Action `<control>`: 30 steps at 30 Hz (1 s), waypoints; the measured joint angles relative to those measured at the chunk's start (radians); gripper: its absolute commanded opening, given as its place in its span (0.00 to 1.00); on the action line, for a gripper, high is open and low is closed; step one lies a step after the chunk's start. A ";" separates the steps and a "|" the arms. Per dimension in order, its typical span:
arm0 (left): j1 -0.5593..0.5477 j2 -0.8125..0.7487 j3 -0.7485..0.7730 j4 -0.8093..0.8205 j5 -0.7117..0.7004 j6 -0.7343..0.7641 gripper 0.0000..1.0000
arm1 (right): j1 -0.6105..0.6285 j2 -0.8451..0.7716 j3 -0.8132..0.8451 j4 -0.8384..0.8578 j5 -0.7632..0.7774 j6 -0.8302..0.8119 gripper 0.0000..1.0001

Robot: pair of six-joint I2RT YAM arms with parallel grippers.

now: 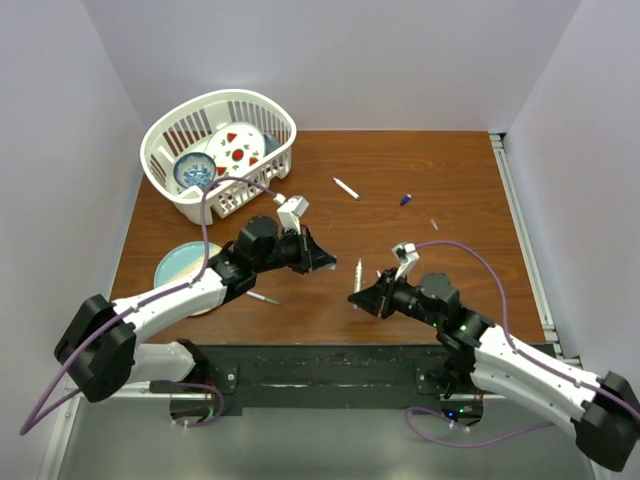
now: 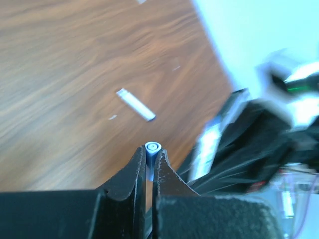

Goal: Insert the pens into the pen caps

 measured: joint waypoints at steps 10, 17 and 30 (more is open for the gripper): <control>0.003 -0.062 -0.080 0.367 0.108 -0.163 0.00 | 0.001 0.219 -0.005 0.276 -0.163 0.043 0.00; 0.003 -0.063 -0.091 0.441 0.119 -0.182 0.00 | 0.009 0.215 -0.003 0.312 -0.188 0.049 0.00; 0.003 -0.039 -0.091 0.463 0.130 -0.181 0.00 | 0.014 0.168 -0.003 0.325 -0.190 0.061 0.00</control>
